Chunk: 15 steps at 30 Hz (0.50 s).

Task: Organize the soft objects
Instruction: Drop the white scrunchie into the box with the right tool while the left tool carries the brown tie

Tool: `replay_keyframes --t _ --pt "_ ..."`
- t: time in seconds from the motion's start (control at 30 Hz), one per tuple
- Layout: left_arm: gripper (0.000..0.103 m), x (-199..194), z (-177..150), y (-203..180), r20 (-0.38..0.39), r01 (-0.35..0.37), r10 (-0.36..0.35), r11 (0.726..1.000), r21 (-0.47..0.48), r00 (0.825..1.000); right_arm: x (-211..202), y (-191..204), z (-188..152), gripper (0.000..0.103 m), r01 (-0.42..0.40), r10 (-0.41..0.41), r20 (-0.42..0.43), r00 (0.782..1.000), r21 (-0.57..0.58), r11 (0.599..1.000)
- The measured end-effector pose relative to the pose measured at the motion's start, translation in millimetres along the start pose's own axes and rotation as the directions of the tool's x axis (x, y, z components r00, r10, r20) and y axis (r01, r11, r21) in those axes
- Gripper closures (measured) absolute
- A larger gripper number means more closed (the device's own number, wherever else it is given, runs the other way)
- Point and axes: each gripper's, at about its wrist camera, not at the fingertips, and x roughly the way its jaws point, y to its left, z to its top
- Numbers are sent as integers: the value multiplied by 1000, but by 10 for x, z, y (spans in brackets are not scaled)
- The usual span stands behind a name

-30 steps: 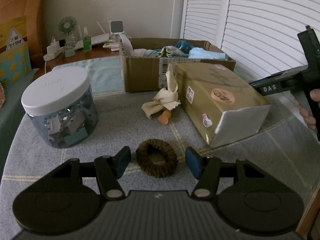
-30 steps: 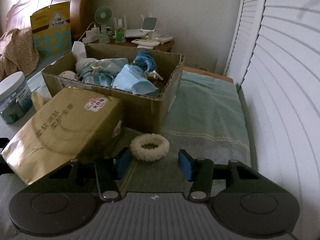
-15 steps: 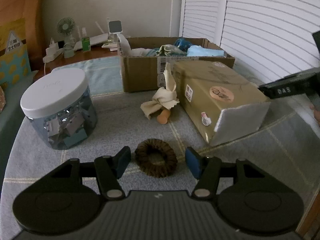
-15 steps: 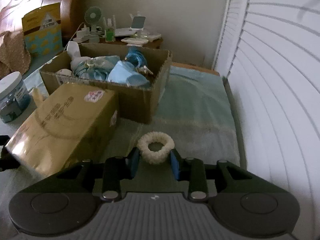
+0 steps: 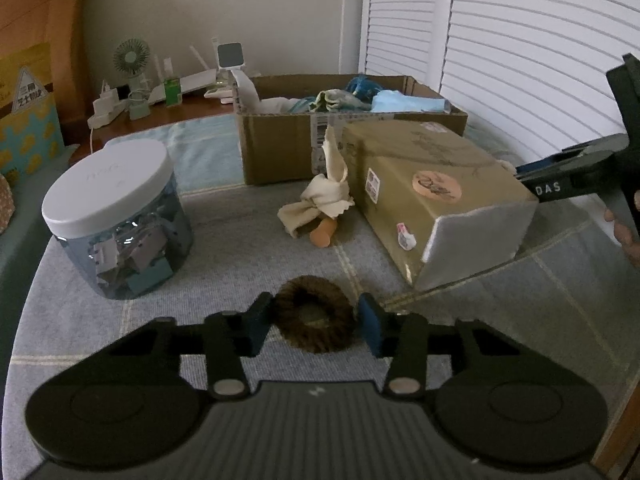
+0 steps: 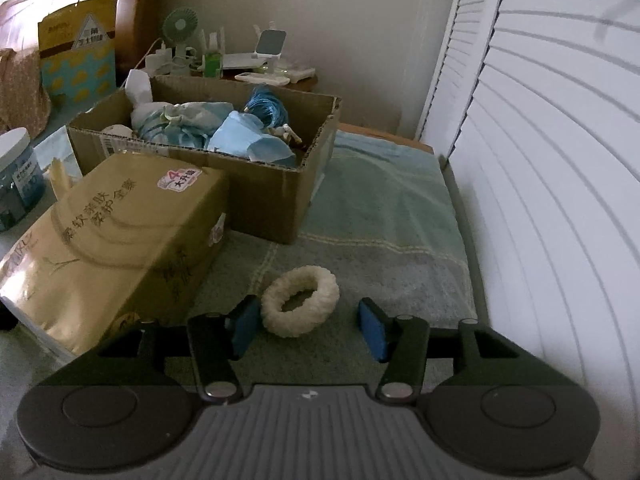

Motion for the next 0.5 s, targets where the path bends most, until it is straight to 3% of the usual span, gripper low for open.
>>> replay_keyframes --t 0.23,0.5 --pt "69 -11 43 48 -21 33 -33 999 8 999 -87 -41 8 61 10 -10 -5 1000 32 999" --pt "69 -166 152 80 -22 80 -78 994 73 997 -316 -44 27 62 13 -14 18 1000 44 999"
